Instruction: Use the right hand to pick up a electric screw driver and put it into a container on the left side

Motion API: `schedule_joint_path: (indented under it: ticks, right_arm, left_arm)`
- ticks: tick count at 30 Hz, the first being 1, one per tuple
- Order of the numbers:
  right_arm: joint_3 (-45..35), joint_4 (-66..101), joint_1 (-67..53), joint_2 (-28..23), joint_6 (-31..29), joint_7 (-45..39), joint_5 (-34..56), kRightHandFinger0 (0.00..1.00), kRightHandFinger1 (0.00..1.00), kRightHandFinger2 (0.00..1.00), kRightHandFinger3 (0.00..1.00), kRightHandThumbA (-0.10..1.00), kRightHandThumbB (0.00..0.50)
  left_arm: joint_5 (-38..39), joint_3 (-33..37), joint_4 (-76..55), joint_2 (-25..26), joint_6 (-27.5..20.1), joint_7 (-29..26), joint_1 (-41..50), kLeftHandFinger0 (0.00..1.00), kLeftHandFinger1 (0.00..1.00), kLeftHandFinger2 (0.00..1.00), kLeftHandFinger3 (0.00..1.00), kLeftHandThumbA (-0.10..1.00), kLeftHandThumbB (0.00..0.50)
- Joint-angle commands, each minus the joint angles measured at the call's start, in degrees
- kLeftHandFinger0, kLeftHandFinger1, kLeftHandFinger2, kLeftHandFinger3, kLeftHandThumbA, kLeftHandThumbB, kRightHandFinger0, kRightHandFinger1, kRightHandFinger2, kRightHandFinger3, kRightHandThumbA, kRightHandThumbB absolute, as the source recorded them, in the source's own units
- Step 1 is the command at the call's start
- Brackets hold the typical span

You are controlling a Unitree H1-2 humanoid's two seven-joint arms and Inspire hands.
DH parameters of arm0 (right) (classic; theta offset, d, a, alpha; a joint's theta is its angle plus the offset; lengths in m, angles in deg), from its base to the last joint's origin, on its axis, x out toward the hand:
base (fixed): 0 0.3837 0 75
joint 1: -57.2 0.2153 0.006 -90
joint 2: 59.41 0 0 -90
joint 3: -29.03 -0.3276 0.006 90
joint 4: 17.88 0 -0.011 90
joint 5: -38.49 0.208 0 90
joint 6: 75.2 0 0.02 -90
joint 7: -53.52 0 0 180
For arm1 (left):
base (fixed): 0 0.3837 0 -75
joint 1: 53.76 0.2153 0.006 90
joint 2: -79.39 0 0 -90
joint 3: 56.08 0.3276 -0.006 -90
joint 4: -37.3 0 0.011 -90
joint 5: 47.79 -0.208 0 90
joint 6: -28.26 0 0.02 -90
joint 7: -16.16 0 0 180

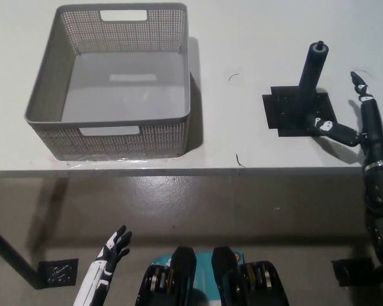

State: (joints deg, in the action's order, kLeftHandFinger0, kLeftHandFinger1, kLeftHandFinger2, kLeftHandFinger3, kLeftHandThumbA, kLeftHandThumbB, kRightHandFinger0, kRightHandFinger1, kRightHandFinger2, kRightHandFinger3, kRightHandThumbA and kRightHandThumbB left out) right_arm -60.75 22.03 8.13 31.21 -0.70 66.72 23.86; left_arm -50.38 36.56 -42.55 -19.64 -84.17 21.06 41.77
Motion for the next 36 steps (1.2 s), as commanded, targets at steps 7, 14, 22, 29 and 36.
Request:
schedule_joint_path:
  ticks: [7, 14, 22, 29, 36]
  right_arm:
    - [1.96, -7.04, 8.87, -1.42, -5.64, 2.46, -0.96, 1.00, 1.00, 1.00, 1.00, 1.00, 0.364]
    - [2.28, -12.38, 12.48, -1.08, -6.26, 2.43, -0.35, 1.00, 1.00, 1.00, 1.00, 1.00, 0.381]
    - [3.94, -17.70, 16.90, -1.05, -3.96, 1.69, -1.13, 1.00, 1.00, 1.00, 1.00, 1.00, 0.399]
    - [5.18, -25.47, 24.57, -0.20, 1.37, -4.75, -0.10, 1.00, 1.00, 1.00, 1.00, 1.00, 0.443]
    - [5.11, -31.16, 32.00, 2.81, 6.54, -0.37, 0.29, 0.33, 0.47, 0.53, 0.42, 0.15, 0.438]
  left_arm:
    - [1.94, 0.35, -0.12, 0.83, -2.88, 2.09, -0.01, 1.00, 1.00, 1.00, 1.00, 1.00, 0.220]
    - [2.18, 0.52, -0.02, 1.15, -2.96, 2.63, 0.19, 1.00, 1.00, 1.00, 1.00, 1.00, 0.243]
    - [2.30, 0.87, 0.57, 1.15, -3.39, 3.18, 0.15, 1.00, 1.00, 1.00, 1.00, 1.00, 0.246]
    - [1.91, 1.53, -0.31, 1.05, -3.45, 3.21, 1.34, 1.00, 1.00, 1.00, 1.00, 1.00, 0.236]
    - [2.13, 1.76, 0.00, 0.72, -3.62, 3.28, 0.57, 1.00, 1.00, 1.00, 1.00, 1.00, 0.252]
